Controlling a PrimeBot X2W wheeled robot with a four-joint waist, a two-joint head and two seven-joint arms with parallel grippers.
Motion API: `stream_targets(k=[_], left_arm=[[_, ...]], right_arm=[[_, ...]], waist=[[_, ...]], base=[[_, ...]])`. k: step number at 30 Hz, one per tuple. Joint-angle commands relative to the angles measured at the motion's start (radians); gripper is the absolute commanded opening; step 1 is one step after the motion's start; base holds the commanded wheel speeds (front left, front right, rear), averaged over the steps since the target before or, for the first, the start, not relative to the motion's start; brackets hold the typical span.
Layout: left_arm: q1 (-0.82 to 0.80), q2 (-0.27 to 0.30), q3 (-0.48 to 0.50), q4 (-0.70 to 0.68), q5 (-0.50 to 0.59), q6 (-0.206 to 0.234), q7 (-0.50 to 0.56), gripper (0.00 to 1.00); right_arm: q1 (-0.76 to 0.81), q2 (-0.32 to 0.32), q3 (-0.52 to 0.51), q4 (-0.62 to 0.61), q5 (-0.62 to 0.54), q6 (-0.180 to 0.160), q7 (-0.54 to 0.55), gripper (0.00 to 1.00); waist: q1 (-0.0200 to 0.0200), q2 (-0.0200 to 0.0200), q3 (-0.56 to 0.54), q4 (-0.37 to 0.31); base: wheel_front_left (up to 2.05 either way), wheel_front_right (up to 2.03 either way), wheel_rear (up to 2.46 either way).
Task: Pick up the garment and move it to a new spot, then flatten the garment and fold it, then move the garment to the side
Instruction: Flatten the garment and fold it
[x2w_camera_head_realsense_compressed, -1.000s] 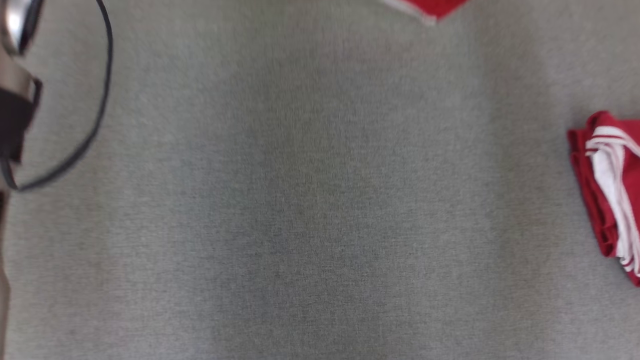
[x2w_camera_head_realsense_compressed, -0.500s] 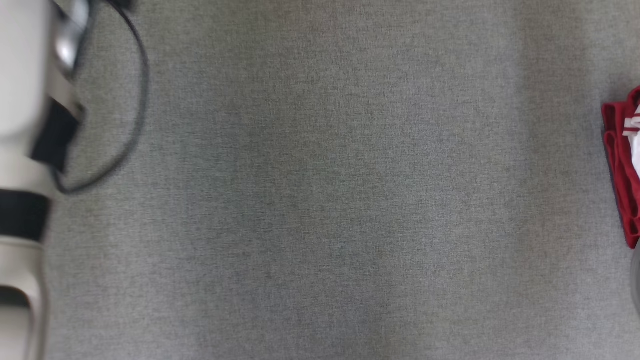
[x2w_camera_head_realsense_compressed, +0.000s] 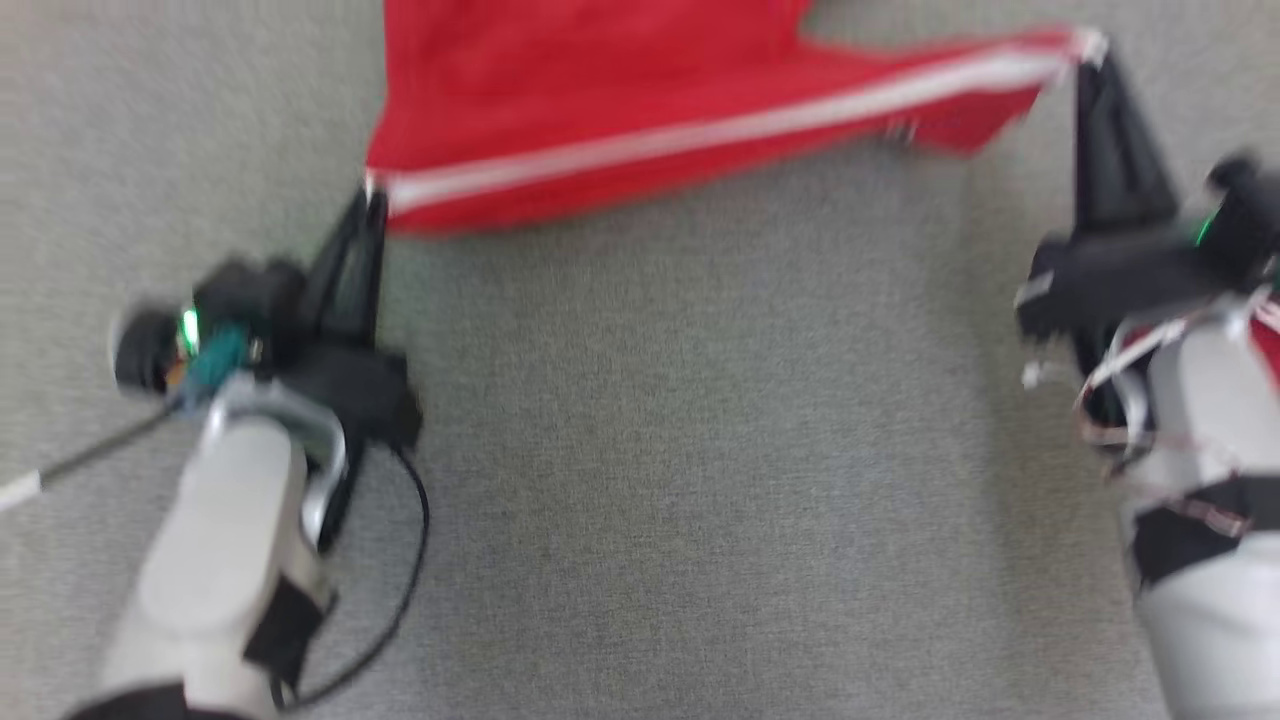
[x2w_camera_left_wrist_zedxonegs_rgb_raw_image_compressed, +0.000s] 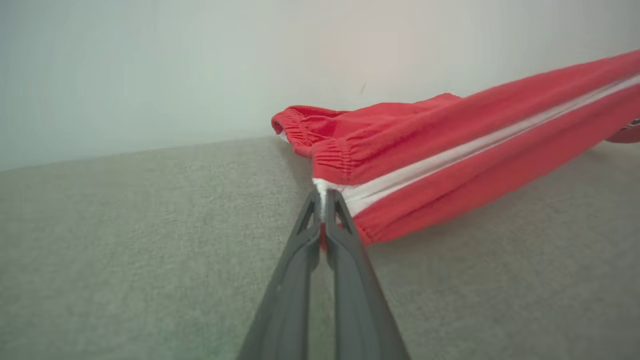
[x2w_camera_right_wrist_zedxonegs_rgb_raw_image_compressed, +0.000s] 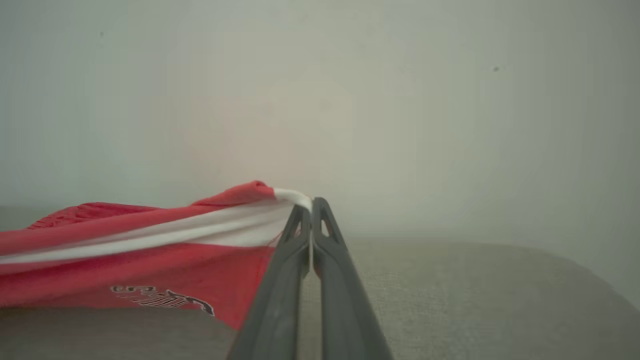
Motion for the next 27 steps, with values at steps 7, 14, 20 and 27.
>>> stream_targets(k=[7, 14, 20, 27], left_arm=[[0.218, -0.023, 0.088, -0.035, -0.012, -0.001, -0.003, 0.00], [0.421, -0.040, 0.126, -0.031, -0.013, -0.004, -0.003, 0.00], [0.575, -0.064, 0.125, -0.042, -0.042, -0.004, -0.003, 0.00], [0.689, -0.094, 0.157, -0.057, -0.070, -0.005, -0.003, 0.00]], right_arm=[[0.214, 0.056, -0.033, -0.013, 0.005, -0.006, -0.001, 0.00], [0.430, 0.119, -0.036, -0.016, 0.009, -0.006, -0.001, 0.00], [0.594, 0.142, -0.015, -0.003, 0.009, -0.006, -0.001, 0.00], [0.715, 0.158, 0.008, 0.003, 0.006, -0.005, -0.001, 0.00]], waist=[[0.0003, 0.0000, -0.191, -0.003], [0.0003, 0.0000, -0.330, -0.023], [0.0003, 0.0000, -0.428, -0.042], [0.0003, 0.0000, -0.483, -0.055]], base=[[0.00, 0.00, 0.00], [0.00, 0.00, 0.00], [0.00, 0.00, 0.00], [0.00, 0.00, 0.00]])
